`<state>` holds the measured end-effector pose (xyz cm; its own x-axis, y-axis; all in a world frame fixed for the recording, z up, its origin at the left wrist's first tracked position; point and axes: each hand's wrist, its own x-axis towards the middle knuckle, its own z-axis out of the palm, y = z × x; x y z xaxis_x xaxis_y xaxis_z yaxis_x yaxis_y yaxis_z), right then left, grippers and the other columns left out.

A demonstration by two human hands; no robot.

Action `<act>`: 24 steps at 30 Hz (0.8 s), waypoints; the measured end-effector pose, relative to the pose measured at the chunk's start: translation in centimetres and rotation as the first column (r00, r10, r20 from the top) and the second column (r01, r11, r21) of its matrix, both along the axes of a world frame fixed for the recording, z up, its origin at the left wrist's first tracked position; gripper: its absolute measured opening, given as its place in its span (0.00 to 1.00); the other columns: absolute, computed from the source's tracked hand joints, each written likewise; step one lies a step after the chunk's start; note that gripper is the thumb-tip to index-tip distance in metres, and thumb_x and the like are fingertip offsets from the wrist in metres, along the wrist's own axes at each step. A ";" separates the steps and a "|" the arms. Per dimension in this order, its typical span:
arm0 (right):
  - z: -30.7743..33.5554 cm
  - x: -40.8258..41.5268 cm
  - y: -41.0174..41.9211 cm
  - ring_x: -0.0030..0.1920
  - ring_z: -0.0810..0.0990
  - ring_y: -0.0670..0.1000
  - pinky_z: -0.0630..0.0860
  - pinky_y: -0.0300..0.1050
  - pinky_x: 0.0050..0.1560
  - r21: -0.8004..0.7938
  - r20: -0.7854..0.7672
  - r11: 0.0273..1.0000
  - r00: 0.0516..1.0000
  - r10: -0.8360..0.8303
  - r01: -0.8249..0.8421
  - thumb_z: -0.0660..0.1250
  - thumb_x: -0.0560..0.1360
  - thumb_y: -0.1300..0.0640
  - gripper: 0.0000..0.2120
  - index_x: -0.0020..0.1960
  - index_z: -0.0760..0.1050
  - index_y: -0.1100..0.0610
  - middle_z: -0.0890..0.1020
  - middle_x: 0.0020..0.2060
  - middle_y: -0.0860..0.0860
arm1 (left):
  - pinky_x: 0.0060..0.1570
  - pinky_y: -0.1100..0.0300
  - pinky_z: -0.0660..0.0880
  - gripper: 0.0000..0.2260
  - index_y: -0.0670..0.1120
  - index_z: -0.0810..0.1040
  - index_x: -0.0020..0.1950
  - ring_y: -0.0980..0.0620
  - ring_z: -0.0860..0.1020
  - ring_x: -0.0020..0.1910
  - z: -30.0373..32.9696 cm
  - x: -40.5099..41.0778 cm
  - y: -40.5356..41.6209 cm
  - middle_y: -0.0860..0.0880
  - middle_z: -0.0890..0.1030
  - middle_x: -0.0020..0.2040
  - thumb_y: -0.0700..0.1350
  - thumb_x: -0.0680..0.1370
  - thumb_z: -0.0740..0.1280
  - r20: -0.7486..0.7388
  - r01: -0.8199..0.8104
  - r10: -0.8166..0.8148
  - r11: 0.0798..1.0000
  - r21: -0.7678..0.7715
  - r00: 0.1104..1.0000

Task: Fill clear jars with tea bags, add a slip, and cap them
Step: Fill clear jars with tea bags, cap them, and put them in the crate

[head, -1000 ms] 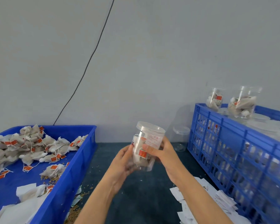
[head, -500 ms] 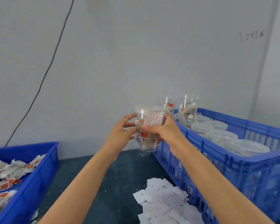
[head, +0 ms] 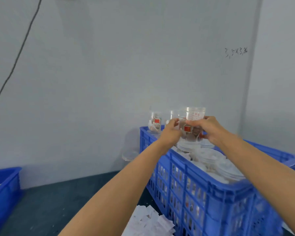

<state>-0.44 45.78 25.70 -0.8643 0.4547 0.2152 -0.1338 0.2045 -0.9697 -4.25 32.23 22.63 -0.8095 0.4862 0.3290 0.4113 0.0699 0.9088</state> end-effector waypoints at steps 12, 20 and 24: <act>-1.6 -1.9 1.8 0.33 0.77 0.52 0.72 0.45 0.34 0.081 0.072 0.994 0.995 0.071 -0.076 0.75 0.70 0.61 0.19 0.58 0.76 0.67 0.82 0.41 0.59 | 0.60 0.59 0.68 0.25 0.47 0.62 0.75 0.52 0.70 0.62 -2.3 -2.3 0.7 0.50 0.68 0.70 0.33 0.79 0.59 -0.033 0.006 -0.008 0.997 -0.080 0.999; -0.6 -1.6 0.7 0.45 0.79 0.55 0.72 0.49 0.49 0.142 0.215 0.990 0.976 -0.036 0.005 0.73 0.71 0.63 0.20 0.60 0.74 0.67 0.81 0.46 0.61 | 0.38 0.75 0.70 0.28 0.49 0.59 0.77 0.63 0.70 0.47 -2.5 -2.3 -0.7 0.50 0.67 0.73 0.34 0.78 0.59 -0.093 -0.019 0.004 0.987 -0.161 0.996; 0.8 -1.1 -0.8 0.65 0.71 0.60 0.71 0.51 0.58 0.091 0.157 0.980 0.970 -0.188 0.175 0.70 0.73 0.65 0.30 0.70 0.61 0.67 0.70 0.66 0.64 | 0.36 0.72 0.70 0.27 0.50 0.60 0.76 0.63 0.69 0.40 -2.6 -2.6 -2.8 0.51 0.69 0.71 0.35 0.78 0.60 -0.057 -0.051 0.044 0.990 -0.135 0.997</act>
<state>-1.56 44.97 26.48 -0.7951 0.5949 0.1176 0.0715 0.2846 -0.9560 -6.89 29.38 20.04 -0.8160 0.4906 0.3058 0.4521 0.2119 0.8664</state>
